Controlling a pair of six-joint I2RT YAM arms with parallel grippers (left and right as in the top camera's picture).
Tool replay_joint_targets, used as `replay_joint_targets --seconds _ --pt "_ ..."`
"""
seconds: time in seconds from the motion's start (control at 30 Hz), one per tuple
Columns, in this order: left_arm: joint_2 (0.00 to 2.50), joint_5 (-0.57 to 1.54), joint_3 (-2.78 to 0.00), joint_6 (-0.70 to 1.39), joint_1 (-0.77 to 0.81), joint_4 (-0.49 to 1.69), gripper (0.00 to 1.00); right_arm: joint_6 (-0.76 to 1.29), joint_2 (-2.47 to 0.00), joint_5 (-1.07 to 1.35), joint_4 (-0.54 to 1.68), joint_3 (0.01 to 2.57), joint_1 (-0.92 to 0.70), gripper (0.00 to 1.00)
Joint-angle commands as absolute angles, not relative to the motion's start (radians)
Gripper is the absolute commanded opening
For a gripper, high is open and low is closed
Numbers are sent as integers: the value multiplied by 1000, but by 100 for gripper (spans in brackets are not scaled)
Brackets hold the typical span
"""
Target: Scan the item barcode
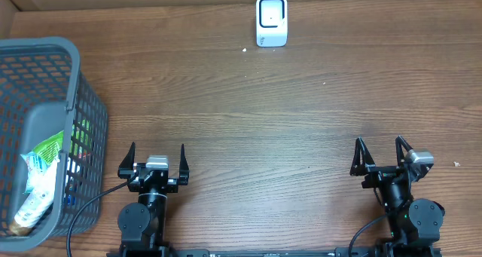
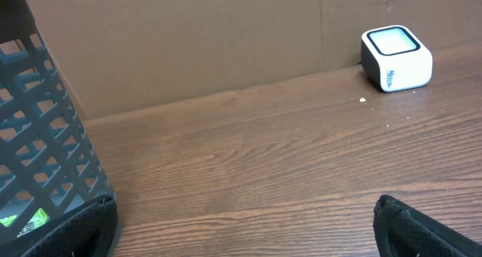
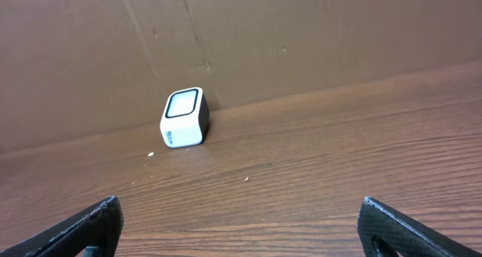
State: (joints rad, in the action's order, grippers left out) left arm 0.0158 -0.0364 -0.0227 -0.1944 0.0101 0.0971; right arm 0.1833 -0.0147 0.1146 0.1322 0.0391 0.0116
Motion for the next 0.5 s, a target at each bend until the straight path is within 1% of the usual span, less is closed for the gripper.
replay_joint_targets --seconds 0.0,0.47 --pt "4 -25 -13 -213 -1 93 99 182 -3 107 127 33 13 100" --pt "4 -25 -13 -213 -1 93 100 182 -3 107 127 33 13 100"
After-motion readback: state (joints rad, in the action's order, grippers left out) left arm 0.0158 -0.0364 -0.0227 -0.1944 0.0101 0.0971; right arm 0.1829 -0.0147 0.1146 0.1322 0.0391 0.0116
